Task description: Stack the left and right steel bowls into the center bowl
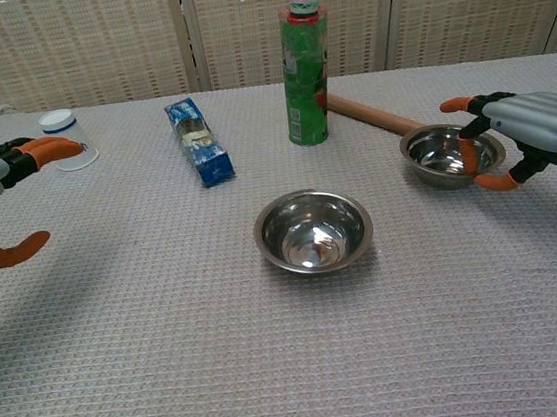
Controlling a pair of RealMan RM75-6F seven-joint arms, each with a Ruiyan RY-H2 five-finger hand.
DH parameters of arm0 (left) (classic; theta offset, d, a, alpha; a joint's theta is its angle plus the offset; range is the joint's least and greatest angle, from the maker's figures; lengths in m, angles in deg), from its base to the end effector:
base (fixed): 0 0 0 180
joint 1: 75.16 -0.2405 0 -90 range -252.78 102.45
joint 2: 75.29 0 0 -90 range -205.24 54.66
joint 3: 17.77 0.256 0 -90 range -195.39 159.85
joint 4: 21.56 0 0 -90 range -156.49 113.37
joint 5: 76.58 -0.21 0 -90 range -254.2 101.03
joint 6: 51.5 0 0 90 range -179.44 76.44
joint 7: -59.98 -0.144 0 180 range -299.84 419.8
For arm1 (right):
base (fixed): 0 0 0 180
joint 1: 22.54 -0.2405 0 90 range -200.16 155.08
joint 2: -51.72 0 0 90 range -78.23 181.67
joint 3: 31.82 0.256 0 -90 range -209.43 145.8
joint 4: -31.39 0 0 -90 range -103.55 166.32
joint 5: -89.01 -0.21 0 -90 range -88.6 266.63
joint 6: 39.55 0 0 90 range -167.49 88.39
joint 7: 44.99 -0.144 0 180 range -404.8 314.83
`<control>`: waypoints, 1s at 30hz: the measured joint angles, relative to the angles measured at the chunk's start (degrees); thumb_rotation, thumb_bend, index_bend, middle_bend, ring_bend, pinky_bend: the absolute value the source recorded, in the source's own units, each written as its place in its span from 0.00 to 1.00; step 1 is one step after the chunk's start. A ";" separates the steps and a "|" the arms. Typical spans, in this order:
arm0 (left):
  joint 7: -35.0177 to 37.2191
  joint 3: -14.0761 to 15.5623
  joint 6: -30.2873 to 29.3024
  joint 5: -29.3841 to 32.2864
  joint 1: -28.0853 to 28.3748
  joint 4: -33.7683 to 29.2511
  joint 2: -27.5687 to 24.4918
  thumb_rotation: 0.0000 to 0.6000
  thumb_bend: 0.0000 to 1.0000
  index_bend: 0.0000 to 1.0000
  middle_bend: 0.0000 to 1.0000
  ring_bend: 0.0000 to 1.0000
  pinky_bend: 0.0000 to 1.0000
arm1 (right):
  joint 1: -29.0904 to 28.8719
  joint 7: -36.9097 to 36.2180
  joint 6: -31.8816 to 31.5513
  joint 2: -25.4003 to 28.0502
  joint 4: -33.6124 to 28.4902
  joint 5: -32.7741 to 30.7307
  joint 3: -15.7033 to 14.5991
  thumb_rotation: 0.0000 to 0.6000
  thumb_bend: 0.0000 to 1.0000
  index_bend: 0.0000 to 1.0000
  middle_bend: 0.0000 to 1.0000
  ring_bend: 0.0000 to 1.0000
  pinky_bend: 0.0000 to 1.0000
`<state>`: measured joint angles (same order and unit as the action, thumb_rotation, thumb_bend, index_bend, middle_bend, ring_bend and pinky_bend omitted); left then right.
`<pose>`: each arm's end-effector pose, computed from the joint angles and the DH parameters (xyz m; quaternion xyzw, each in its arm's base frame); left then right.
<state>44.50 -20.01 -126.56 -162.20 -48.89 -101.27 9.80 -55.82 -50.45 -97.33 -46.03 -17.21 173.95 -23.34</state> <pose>-0.2301 0.2787 0.0323 -0.7232 -0.2699 -0.3983 0.4955 -0.2720 -0.3588 -0.0068 0.7192 -0.3472 0.3546 0.4863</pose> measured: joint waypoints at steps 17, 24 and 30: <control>-0.76 -1.07 -2.05 -0.13 -1.70 0.31 -0.56 1.00 0.42 0.00 0.00 0.00 0.10 | 0.21 -4.10 -9.95 -0.88 -0.75 3.13 -1.64 1.00 0.37 0.70 0.09 0.00 0.00; -0.68 -1.26 -3.29 0.02 -2.83 -0.01 -1.32 1.00 0.42 0.00 0.00 0.00 0.10 | 0.76 -2.32 -15.45 2.85 -11.95 8.09 -3.70 1.00 0.37 0.70 0.09 0.00 0.00; 0.36 -1.20 -4.53 0.19 -4.27 -0.07 -2.12 1.00 0.42 0.00 0.00 0.00 0.10 | -0.15 2.13 -15.83 4.85 -21.11 12.69 -6.57 1.00 0.37 0.70 0.09 0.00 0.00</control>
<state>44.86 -21.21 -131.08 -162.00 -53.16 -101.35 7.68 -55.97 -48.32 -113.15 -41.18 -38.32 186.64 -29.91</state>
